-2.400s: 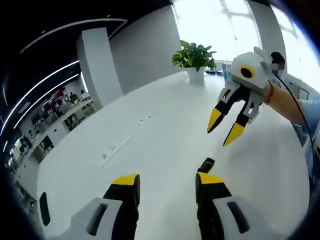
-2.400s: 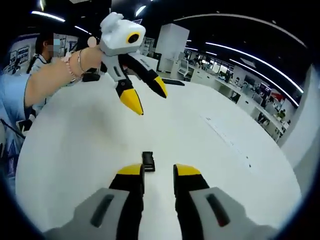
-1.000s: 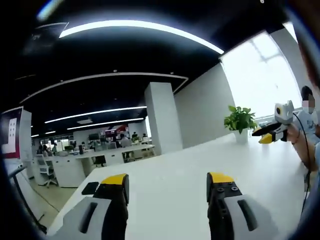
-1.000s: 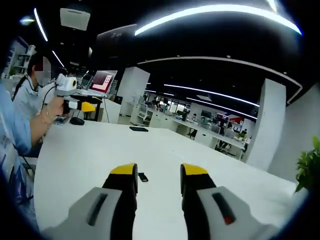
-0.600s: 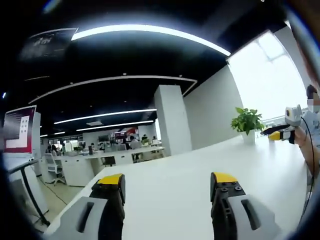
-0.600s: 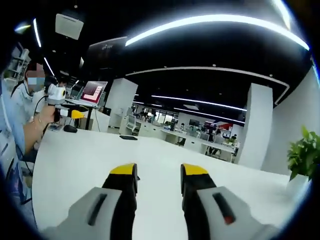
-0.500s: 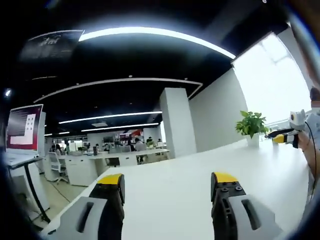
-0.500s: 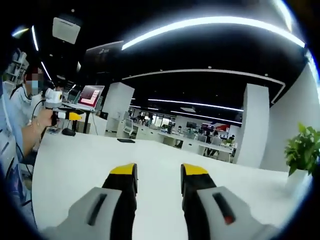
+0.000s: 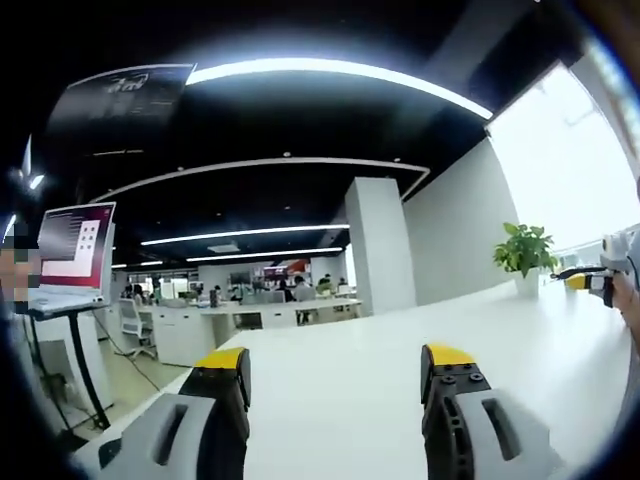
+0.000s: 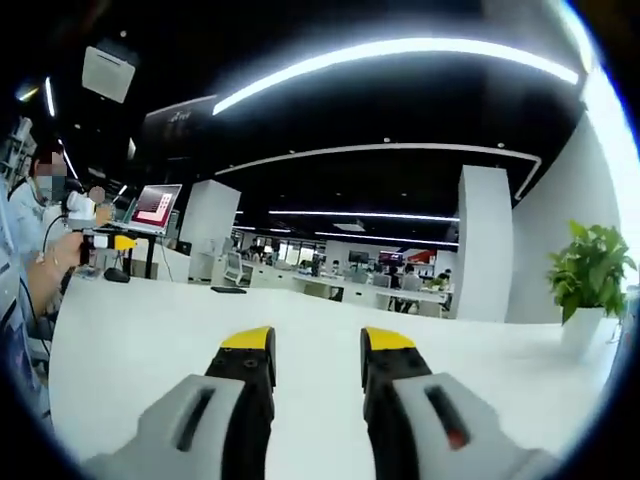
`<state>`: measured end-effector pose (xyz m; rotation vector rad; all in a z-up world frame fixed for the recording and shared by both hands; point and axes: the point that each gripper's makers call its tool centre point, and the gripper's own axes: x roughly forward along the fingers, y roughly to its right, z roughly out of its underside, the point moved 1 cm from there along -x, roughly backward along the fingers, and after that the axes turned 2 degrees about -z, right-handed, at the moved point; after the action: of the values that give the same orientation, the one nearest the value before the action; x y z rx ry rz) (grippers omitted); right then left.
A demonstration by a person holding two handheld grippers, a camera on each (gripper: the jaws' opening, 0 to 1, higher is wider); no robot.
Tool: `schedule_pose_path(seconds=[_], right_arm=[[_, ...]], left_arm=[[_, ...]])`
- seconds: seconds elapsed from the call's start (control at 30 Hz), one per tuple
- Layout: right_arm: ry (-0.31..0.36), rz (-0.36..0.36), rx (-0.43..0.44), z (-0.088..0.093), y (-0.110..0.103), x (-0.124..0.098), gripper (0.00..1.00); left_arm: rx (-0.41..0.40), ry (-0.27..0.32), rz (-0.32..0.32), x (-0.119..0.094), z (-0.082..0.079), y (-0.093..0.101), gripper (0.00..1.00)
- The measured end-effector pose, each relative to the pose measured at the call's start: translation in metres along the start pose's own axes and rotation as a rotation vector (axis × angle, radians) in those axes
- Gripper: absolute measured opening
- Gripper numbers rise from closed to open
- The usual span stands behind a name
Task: Snap the two parts of the plastic buckle together until the buckle closes and remains connected.
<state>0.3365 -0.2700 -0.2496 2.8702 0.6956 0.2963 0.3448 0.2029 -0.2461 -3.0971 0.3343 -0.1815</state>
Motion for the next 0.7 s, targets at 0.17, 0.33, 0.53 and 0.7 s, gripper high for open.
schedule_pose_path(seconds=[0.17, 0.33, 0.53, 0.7], right_arm=[[-0.025, 0.001, -0.013, 0.006, -0.003, 0.0, 0.33], [-0.023, 0.012, -0.008, 0.007, -0.001, 0.0, 0.33], [-0.027, 0.036, -0.03, 0.008, 0.0, 0.001, 0.34], [-0.036, 0.054, -0.031, 0.01, 0.003, 0.002, 0.33]], left_arm=[[-0.021, 0.017, 0.003, 0.0, 0.006, 0.004, 0.7], [0.004, 0.016, -0.01, 0.0, 0.012, 0.006, 0.7], [0.012, 0.044, 0.0, 0.002, 0.014, 0.01, 0.7], [0.017, 0.045, -0.004, 0.007, 0.021, 0.011, 0.7]])
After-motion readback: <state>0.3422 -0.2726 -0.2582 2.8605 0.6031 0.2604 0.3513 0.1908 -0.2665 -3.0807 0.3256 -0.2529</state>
